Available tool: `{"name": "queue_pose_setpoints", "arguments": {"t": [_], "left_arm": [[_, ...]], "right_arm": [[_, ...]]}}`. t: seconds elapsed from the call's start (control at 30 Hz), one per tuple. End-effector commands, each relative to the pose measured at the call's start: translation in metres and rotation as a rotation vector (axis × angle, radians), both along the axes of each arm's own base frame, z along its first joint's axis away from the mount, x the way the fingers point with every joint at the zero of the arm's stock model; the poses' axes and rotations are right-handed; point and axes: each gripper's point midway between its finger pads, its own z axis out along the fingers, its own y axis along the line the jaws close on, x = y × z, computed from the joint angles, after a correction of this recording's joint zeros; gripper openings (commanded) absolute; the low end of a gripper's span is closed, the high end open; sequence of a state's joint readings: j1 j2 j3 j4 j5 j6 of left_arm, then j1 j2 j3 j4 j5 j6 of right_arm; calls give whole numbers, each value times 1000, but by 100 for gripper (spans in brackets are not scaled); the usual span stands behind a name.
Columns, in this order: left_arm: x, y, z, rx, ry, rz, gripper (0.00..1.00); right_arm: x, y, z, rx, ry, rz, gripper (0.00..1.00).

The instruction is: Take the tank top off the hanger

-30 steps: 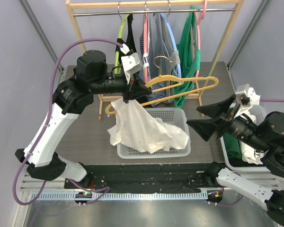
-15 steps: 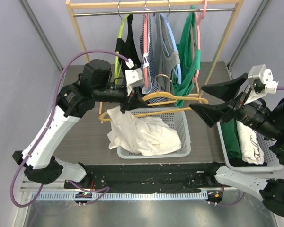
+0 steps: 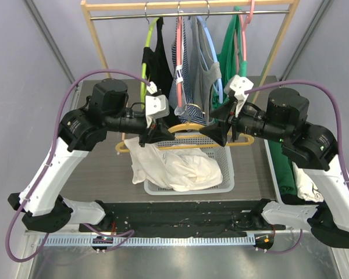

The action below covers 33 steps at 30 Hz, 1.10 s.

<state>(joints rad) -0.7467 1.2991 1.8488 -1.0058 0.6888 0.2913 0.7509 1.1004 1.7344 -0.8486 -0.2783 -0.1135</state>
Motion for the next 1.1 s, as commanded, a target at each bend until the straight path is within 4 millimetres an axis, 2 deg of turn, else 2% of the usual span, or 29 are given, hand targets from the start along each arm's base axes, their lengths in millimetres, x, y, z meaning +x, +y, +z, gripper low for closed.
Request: {"name": "queue_pose_setpoints", "arguments": {"t": [0.0, 0.33, 0.43, 0.53, 0.63, 0.67, 0.73, 0.77, 0.83, 0.87, 0.9, 1.07], "left_arm": [[-21, 3, 14, -53, -41, -91, 0], [-25, 1, 22, -72, -41, -123, 0], [-27, -1, 25, -81, -34, -137, 0], [-29, -1, 28, -90, -22, -142, 0], [-27, -1, 27, -90, -25, -125, 0], [-23, 1, 26, -84, -33, -102, 0], [-17, 2, 27, -86, -59, -69, 1], [-10, 4, 27, -80, -80, -27, 21], [0, 7, 31, -82, -127, 15, 46], [3, 9, 38, -90, -160, 28, 79], [11, 12, 42, -82, -201, 65, 99], [21, 35, 81, -110, -363, 163, 100]], "right_arm": [[-24, -3, 26, 55, -79, 94, 65], [-34, 17, -8, 20, 19, 225, 65], [-34, 20, -13, 17, 27, 234, 62], [-35, 21, -11, 29, 19, 239, 43], [-35, 18, -5, 43, -1, 225, 17], [-36, 14, -1, 56, -17, 215, 5], [-37, 11, 4, 76, -38, 196, 2], [-38, 8, 7, 86, -46, 189, 1], [-40, 1, 10, 101, -64, 165, 1], [-40, -1, 10, 103, -64, 151, 1], [-41, -4, 11, 107, -69, 140, 1], [-45, -14, 3, 107, -50, 107, 1]]}}
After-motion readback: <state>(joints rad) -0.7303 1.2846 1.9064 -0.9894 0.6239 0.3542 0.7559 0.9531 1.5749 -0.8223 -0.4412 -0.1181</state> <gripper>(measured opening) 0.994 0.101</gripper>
